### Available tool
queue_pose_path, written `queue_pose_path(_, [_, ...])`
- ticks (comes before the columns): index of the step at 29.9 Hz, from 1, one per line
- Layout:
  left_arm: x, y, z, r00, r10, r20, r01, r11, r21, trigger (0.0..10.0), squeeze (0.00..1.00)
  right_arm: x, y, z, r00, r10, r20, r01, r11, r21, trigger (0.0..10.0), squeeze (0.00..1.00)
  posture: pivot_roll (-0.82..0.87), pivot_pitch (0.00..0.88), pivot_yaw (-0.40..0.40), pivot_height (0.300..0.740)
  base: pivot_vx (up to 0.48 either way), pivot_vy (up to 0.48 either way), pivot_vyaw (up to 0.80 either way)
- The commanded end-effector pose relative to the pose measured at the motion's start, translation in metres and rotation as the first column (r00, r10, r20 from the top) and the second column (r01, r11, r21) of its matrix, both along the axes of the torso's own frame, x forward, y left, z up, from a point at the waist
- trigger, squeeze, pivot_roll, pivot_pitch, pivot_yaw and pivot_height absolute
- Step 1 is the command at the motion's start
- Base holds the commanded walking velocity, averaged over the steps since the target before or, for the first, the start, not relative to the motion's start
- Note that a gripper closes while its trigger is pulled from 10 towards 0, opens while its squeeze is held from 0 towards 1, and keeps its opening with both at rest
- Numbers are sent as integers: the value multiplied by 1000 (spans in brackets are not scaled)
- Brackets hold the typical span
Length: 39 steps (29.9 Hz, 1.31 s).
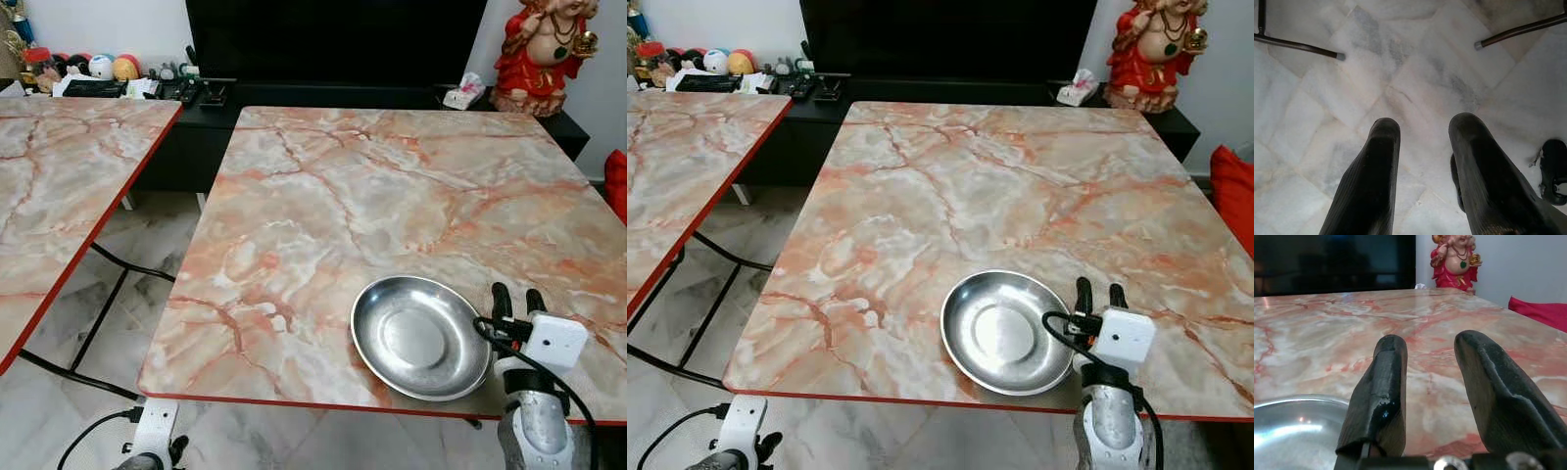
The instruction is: Setting the table
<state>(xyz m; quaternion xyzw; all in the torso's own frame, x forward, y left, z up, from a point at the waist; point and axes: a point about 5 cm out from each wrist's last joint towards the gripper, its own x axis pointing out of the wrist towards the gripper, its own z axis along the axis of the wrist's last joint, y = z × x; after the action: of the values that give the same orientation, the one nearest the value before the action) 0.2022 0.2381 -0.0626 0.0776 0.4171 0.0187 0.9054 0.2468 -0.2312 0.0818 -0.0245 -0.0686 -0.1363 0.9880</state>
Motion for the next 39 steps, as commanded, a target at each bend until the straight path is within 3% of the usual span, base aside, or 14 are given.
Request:
queue_pose_path(1, [-9,0,-5,999,7,-38,-7,1000,2,10000,0,1,-2,2,1000,-11,5,11,1000,3,10000,0,62,0,-17,740,0,375,0])
queue_pose_path(14, [-22,14,-8,997,34,-76,-33,999,17,10000,0,3,5,2,1000,-4,5,4,1000,29,10000,0,58,0,-14,740,0,378,0])
queue_pose_path(39, [-31,11,-13,994,41,-97,-41,999,3,10000,0,5,8,3,1000,29,-8,-29,1000,2,10000,0,59,0,-24,740,0,376,0])
